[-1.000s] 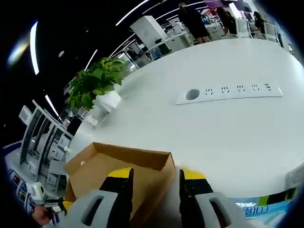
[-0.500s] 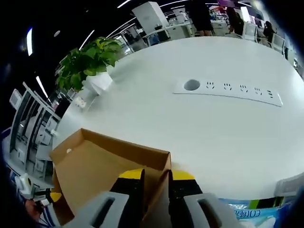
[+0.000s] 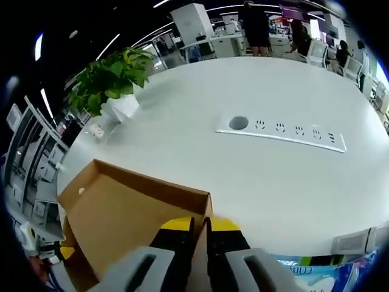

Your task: Operate the shoe box by opening the lid, removing the specified soft item, and placing it in the target area until the item is outside and the box remains undamaged.

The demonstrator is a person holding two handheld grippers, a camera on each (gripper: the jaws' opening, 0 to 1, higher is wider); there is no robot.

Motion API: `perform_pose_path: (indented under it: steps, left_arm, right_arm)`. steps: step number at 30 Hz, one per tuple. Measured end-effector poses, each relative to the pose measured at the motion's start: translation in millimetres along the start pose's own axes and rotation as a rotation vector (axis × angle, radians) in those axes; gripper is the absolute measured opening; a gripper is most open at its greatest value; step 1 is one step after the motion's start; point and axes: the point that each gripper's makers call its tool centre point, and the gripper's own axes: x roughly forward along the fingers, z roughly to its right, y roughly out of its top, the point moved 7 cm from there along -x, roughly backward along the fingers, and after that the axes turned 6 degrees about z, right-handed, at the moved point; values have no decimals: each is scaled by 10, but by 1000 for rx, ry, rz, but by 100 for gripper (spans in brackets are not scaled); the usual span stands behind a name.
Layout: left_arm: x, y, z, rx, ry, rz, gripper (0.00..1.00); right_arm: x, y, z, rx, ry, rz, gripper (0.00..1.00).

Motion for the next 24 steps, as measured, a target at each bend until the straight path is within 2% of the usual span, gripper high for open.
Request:
perform_pose_path:
  steps: [16,24]
  left_arm:
    - [-6,5,7,-4,4,3,5]
    - [-4,7,11,-6,7,6,5]
  right_arm:
    - [-382,227,-123,-53,6,97,0]
    - [-534,267,-177,-72,16,130,0]
